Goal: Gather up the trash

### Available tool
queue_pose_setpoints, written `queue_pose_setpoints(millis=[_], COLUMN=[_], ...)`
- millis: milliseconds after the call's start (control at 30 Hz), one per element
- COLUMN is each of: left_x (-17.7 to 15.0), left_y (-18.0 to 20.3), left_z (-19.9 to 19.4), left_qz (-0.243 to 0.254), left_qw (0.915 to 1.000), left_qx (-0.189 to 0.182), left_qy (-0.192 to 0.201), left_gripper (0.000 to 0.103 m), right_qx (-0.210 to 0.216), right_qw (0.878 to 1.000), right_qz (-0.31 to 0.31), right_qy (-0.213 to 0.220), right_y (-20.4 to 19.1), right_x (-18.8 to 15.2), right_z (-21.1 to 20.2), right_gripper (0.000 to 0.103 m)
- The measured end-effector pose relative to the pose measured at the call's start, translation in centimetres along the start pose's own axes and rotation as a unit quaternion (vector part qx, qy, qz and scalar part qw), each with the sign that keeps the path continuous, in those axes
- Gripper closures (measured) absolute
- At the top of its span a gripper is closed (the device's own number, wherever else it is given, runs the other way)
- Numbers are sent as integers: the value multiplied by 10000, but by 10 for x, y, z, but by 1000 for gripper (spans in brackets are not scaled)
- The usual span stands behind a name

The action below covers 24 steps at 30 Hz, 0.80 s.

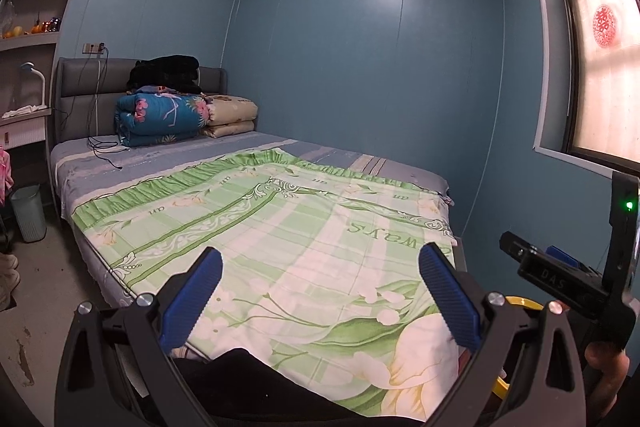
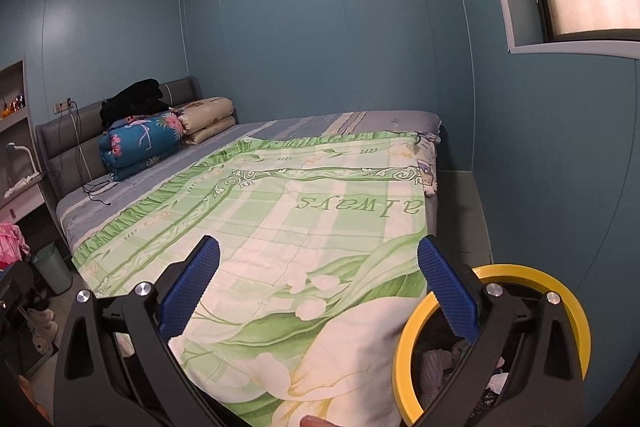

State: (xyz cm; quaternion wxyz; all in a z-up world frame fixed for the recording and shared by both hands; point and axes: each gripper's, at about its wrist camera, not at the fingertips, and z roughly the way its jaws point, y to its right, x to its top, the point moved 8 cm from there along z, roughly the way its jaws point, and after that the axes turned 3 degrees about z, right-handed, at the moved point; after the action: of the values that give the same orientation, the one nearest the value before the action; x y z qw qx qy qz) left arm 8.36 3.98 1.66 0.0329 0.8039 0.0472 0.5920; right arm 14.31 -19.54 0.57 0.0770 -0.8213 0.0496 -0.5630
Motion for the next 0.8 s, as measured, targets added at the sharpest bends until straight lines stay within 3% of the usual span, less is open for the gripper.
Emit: queue_pose_setpoints(millis=[400,800], left_x=[-6,-8], left_y=[7,8], left_z=[-1,0], left_qz=[13,16], left_qw=[10000,9999], left_qx=[-53,-92], left_qy=[13,-43], left_gripper=[8,8], right_qx=[-111,-159], right_qw=[9998,9998], right_qz=[-38,82], right_qy=[147,13], right_y=[-2,5], right_x=[-11,-15], right_z=[-6,2], right_gripper=[8,8])
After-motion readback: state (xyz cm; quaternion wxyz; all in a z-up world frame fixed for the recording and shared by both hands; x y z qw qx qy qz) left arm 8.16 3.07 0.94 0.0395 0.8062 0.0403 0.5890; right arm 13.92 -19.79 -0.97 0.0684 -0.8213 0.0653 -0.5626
